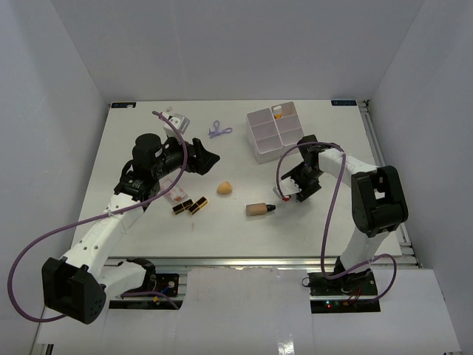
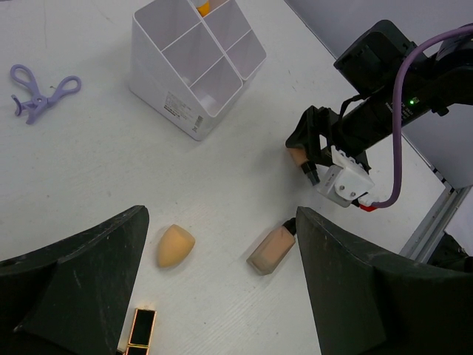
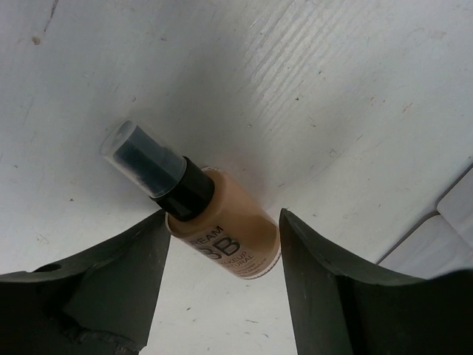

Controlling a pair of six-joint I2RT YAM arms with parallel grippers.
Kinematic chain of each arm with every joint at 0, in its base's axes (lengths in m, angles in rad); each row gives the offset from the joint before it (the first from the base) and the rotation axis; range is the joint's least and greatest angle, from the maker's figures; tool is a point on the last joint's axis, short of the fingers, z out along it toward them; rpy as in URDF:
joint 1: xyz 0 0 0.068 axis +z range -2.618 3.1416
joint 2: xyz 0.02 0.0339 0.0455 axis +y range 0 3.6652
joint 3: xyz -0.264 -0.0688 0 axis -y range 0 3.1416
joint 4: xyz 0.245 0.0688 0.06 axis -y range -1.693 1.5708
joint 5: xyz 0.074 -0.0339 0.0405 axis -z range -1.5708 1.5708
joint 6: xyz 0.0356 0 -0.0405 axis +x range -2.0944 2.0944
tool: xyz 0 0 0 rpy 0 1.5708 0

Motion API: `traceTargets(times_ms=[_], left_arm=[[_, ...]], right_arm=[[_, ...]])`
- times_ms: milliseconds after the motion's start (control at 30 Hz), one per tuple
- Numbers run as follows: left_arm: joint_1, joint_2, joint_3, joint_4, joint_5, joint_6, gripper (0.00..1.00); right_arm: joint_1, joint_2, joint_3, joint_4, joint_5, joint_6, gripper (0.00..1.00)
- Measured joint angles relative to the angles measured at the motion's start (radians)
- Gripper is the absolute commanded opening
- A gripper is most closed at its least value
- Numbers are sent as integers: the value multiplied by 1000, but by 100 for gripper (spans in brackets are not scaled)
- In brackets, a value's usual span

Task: Organize the makeup

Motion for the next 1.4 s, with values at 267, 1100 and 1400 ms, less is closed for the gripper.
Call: traceTargets(times_ms=[267,1100,1400], left_arm=[[0,0,-1,0,0,0,92],[0,0,-1,1,4,0,92],[0,0,-1,1,4,0,92]], right_arm=[[11,19,7,8,7,110,52],[53,150,173,-37,30,445,69],[57,145,168,-38,44,373,42]])
